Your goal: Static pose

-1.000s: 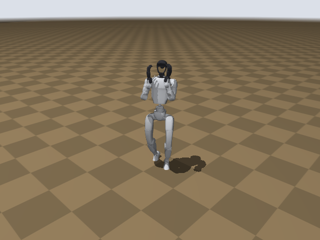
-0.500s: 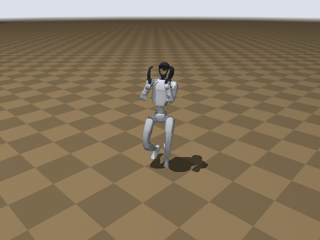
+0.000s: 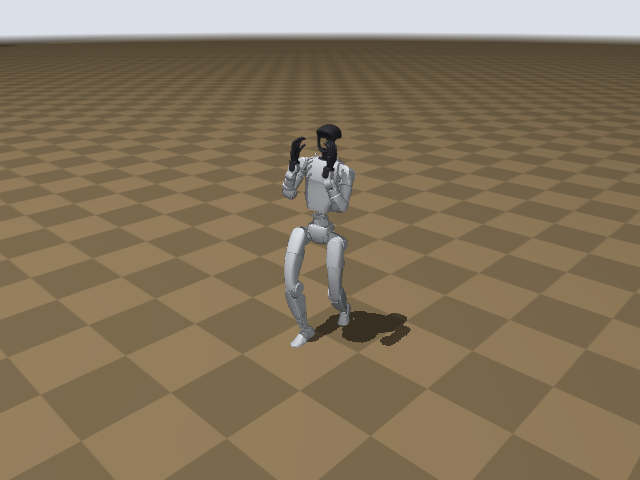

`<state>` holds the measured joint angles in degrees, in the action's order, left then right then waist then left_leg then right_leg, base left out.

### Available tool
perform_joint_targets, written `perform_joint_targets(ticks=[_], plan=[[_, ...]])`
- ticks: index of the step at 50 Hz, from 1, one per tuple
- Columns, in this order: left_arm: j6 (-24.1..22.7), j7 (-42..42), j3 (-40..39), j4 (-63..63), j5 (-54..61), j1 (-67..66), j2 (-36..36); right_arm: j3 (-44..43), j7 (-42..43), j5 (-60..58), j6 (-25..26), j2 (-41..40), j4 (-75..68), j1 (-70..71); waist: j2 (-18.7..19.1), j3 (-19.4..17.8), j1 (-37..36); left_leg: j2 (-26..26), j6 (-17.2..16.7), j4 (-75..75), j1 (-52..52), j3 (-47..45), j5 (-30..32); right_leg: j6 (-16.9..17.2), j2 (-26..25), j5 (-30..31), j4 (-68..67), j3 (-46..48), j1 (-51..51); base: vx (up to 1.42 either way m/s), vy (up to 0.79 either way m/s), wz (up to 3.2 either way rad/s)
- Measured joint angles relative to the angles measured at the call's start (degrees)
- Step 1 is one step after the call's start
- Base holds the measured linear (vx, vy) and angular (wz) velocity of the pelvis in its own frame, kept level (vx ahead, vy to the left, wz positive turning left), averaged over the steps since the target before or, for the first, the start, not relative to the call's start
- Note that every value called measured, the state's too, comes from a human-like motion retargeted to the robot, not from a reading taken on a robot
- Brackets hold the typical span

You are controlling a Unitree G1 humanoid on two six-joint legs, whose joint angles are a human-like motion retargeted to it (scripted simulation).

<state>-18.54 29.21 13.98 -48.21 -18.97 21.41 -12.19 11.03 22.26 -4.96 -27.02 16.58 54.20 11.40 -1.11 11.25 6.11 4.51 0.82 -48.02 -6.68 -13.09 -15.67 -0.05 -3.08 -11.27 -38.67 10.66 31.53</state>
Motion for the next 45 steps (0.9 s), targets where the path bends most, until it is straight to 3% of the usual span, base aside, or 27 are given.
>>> perform_joint_targets(ticks=[6, 10, 20, 25, 33, 38, 45], plan=[[-0.7, -1.3, -0.4, -0.1, -1.3, -0.3, -0.9, 0.3, -0.2, -1.0, -0.4, 0.9, 0.3, -1.3, 0.7, 0.2, -0.7, 0.5, 0.4, -1.7, 1.7, -0.6, -4.4, -0.1, -1.9, -0.2, 5.8, 1.3, 2.7, 0.27, -0.05, -0.52], [-0.8, -1.9, -0.7, -0.5, -1.4, -0.1, -1.1, 0.7, 0.1, -0.7, -0.8, 1.1, 0.9, -1.7, 1.2, 0.1, -0.9, 0.6, 0.0, -3.5, 3.6, 0.6, -4.1, -1.7, -2.7, -1.0, 3.2, 1.2, 2.9, 0.33, -0.01, -0.34], [-0.5, -3.3, -1.3, -2.4, 2.1, -3.0, -1.8, 2.7, 1.7, 2.9, -2.4, 0.4, 2.2, -2.6, 2.0, -2.1, -2.6, 4.9, -2.0, -19.5, 2.1, 3.9, 11.4, -5.9, -6.9, -7.5, -3.4, -1.8, -3.9, 0.38, 0.04, -0.30], [0.2, -4.3, -3.4, -3.1, 3.0, -4.8, -2.9, 2.6, 2.0, 3.7, -2.4, 0.8, 2.5, -2.4, 1.7, -3.8, -5.1, 8.7, -0.4, -30.8, -3.0, 4.0, 14.5, -7.4, -8.2, -12.1, -5.3, -3.7, -8.2, 0.44, 0.07, -0.28], [1.0, -3.8, -9.2, -2.2, 3.6, -8.8, -5.7, 0.9, 2.6, 4.8, -2.3, 1.8, 1.9, -2.7, -0.8, -6.8, -9.9, 11.0, 5.4, -41.3, -15.9, 3.7, 5.8, -6.5, -5.9, -17.2, -4.9, -7.4, -15.9, 0.49, 0.08, -0.17], [0.9, -3.6, -11.9, -1.1, 4.6, -13.0, -7.5, -0.6, 2.4, 6.2, -3.0, 2.3, 1.0, -4.8, -3.1, -7.8, -11.8, 7.0, 7.0, -36.5, -23.9, 2.6, -0.3, -3.4, -1.5, -17.0, -5.0, -8.4, -19.9, 0.51, 0.10, -0.08], [0.1, -3.8, -13.0, -0.5, 6.0, -18.0, -8.6, -1.9, 1.3, 8.1, -3.1, 3.2, -0.6, -8.8, -5.9, -8.2, -12.6, -2.0, 5.1, -19.7, -30.8, 1.5, -3.0, 0.1, 4.7, -14.2, -8.6, -8.0, -23.8, 0.50, 0.09, 0.11]])
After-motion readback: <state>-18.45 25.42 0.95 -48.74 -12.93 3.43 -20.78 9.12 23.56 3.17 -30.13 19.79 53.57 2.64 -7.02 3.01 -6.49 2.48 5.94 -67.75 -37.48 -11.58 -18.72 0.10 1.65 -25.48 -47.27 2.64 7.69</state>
